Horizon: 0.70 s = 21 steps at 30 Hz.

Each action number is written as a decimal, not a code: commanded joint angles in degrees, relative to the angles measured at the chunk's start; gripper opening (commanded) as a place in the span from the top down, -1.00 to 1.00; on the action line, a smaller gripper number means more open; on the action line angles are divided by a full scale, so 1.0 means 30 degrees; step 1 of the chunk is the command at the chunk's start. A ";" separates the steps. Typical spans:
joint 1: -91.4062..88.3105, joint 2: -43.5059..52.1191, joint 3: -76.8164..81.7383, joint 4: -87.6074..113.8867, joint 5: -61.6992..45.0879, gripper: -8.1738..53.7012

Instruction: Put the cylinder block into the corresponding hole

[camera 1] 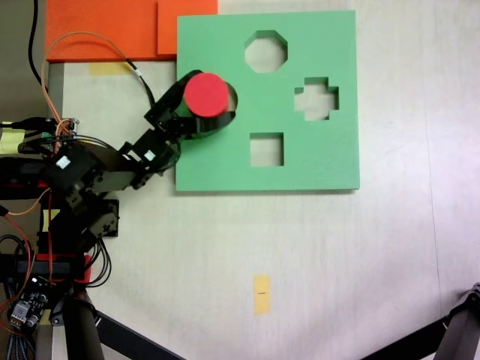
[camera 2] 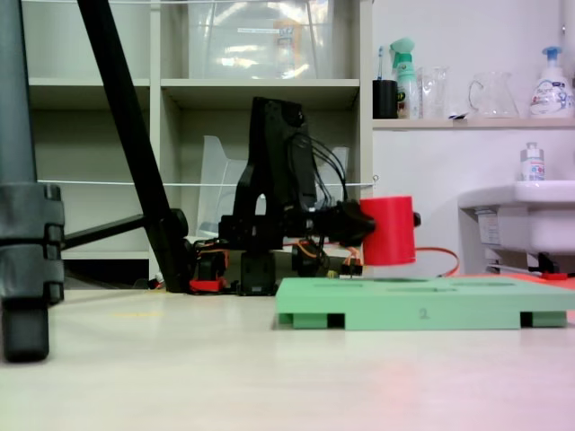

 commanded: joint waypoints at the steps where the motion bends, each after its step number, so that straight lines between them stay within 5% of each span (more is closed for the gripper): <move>1: -0.0381 -0.0703 -0.0439 -0.1729 -0.0029 0.34; 17: -0.1406 -0.3926 -0.2432 -0.2695 0.0000 0.32; 18: -0.1436 -0.4014 -0.2432 -0.2754 0.0000 0.26; 21: -0.1377 -0.4336 -0.2432 -0.2988 -0.0117 -0.35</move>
